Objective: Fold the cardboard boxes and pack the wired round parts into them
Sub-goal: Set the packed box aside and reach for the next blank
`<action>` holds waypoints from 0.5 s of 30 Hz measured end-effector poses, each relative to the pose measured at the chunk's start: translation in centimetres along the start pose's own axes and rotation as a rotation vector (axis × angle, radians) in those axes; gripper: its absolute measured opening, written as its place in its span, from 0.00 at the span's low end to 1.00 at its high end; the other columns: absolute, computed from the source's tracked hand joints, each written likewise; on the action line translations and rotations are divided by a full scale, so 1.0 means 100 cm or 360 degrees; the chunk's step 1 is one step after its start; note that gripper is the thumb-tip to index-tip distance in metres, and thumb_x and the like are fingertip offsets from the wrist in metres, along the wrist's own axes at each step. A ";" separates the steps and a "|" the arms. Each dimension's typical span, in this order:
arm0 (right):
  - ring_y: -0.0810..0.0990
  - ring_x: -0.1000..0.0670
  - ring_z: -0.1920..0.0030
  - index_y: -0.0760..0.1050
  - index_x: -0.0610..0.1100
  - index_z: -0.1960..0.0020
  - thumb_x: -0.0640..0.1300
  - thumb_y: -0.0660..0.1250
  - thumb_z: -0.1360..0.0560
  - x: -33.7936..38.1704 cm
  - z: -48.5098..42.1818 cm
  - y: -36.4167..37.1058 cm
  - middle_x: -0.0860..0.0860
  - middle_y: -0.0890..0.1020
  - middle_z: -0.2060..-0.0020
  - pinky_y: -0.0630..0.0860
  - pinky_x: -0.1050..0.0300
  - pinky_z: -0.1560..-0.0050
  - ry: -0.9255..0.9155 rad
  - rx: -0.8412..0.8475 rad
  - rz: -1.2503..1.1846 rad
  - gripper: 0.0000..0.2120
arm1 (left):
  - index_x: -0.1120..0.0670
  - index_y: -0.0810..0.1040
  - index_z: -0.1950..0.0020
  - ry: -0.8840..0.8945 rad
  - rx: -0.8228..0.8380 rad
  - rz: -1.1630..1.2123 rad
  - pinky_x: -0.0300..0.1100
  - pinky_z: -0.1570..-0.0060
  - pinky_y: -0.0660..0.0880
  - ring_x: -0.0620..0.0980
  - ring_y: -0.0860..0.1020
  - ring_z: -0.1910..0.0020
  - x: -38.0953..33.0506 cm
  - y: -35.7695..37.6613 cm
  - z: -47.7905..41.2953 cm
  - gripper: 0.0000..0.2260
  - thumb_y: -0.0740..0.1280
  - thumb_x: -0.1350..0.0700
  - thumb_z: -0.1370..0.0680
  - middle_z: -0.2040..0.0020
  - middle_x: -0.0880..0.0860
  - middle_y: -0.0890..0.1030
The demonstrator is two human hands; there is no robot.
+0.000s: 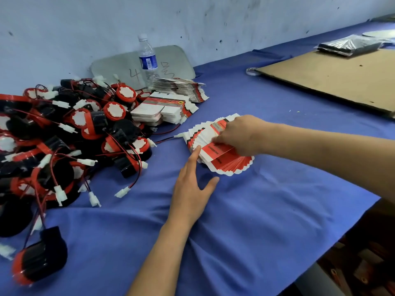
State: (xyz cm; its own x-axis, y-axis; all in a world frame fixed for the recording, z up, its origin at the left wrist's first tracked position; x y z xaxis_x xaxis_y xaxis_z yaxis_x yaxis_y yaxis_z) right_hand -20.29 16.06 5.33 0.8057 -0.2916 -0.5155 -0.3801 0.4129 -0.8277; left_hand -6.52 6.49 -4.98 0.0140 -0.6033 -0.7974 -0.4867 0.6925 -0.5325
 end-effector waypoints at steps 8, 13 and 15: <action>0.61 0.37 0.26 0.45 0.42 0.21 0.46 0.56 0.18 0.036 0.020 0.051 0.39 0.56 0.24 0.61 0.42 0.29 0.0451 -0.0231 -0.0041 0.30 | 0.42 0.54 0.23 0.0139 0.0070 -0.0215 0.35 0.35 0.61 0.38 0.60 0.29 -0.002 0.004 -0.002 0.33 0.68 0.52 0.22 0.31 0.27 0.54; 0.78 0.45 0.37 0.70 0.48 0.29 0.47 0.57 0.21 0.012 0.031 0.039 0.47 0.77 0.35 0.74 0.45 0.38 0.0623 -0.0457 0.0315 0.21 | 0.34 0.46 0.24 0.0135 0.0097 -0.0362 0.42 0.40 0.66 0.42 0.62 0.32 0.003 0.007 0.000 0.36 0.66 0.49 0.23 0.28 0.41 0.67; 0.68 0.41 0.29 0.59 0.45 0.24 0.42 0.54 0.19 -0.015 0.031 0.037 0.42 0.68 0.28 0.63 0.41 0.31 0.0789 -0.0439 0.0130 0.24 | 0.34 0.47 0.24 0.0134 0.0095 -0.0378 0.42 0.39 0.65 0.41 0.62 0.30 0.002 0.007 0.001 0.35 0.66 0.49 0.22 0.27 0.40 0.66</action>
State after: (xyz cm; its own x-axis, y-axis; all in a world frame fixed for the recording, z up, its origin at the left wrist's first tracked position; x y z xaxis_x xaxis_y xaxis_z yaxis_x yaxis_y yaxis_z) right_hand -21.47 20.68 3.69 0.4849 -0.6654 -0.5675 -0.5903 0.2297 -0.7738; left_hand -6.80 6.89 -5.57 0.0478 -0.7811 -0.6226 -0.4258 0.5479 -0.7201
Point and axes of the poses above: each hand's wrist, its own z-axis away from the middle knuckle, its own y-axis out of the palm, x = y × z, the point moved 2 cm from there along -z, towards the middle knuckle
